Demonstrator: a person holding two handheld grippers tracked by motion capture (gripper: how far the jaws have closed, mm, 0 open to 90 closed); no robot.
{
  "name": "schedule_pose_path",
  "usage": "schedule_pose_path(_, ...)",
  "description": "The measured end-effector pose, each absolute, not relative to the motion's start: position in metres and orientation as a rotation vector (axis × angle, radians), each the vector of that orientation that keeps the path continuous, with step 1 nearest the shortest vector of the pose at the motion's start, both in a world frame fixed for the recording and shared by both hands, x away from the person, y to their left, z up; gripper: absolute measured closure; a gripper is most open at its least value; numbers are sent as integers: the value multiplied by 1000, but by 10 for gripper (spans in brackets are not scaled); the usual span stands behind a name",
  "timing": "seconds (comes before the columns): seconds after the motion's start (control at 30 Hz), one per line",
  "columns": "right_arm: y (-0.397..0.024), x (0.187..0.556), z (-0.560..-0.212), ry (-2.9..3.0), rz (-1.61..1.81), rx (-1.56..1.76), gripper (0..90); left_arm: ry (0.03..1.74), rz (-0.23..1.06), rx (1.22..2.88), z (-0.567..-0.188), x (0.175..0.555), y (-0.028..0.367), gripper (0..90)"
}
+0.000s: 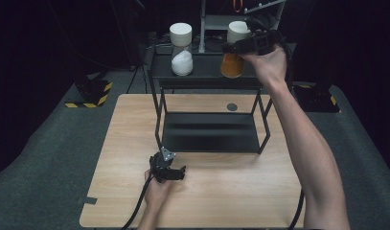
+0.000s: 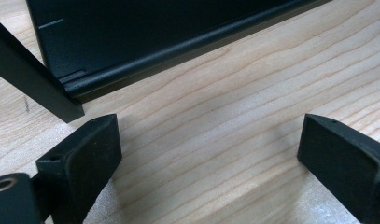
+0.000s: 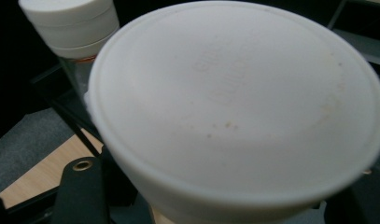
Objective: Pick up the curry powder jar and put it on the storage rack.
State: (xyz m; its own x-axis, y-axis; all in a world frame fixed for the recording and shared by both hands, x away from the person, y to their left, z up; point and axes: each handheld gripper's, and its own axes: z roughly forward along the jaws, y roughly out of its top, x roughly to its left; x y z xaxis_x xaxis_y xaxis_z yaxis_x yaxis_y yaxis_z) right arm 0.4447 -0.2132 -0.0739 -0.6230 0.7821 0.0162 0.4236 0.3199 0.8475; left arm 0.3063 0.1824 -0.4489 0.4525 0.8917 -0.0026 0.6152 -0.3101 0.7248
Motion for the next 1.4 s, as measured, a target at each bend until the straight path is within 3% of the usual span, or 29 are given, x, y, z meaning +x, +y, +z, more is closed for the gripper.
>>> schedule_pose_path(0.7,-173,470,-82,2096,1086,1221,338,1254,536,2040,-449,306,182,61)
schedule_pose_path(1.4,-173,476,-92,2118,1123,1182,332,1253,536,2041,-449,306,182,61)
